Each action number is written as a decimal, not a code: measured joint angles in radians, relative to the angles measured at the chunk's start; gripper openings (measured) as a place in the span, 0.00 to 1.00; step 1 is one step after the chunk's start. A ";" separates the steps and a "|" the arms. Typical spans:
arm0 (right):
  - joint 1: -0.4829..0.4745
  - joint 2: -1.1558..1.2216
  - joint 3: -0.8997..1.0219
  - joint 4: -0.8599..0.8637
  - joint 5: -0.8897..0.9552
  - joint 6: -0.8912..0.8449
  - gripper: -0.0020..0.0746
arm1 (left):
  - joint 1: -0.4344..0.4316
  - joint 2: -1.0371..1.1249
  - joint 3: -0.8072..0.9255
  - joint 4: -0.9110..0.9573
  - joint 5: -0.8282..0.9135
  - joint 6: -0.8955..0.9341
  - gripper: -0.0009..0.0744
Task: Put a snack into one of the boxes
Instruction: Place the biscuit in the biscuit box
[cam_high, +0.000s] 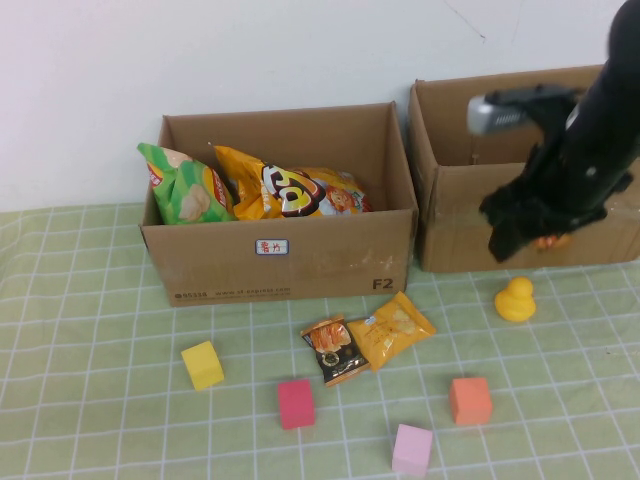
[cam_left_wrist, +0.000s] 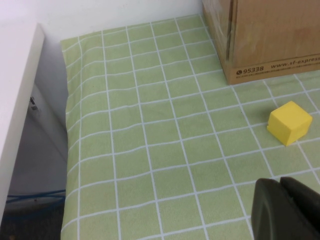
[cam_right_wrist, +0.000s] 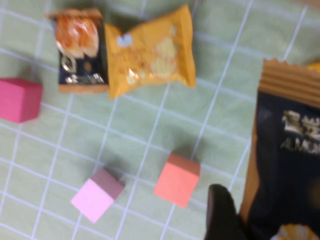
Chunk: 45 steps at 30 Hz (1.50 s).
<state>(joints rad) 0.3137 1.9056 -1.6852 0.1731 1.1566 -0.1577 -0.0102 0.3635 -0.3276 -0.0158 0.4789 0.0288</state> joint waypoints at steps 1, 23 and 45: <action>0.000 -0.017 0.000 0.000 -0.005 -0.007 0.53 | 0.000 0.000 0.000 0.000 0.000 0.000 0.01; 0.000 -0.047 -0.080 -0.147 -0.493 -0.048 0.53 | 0.000 0.000 0.000 -0.008 0.000 0.000 0.01; -0.045 0.255 -0.320 -0.218 -0.528 0.144 0.68 | 0.000 0.000 0.000 -0.004 0.000 0.000 0.01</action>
<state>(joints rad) 0.2682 2.1606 -2.0050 -0.0447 0.6287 -0.0133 -0.0102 0.3635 -0.3276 -0.0196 0.4789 0.0288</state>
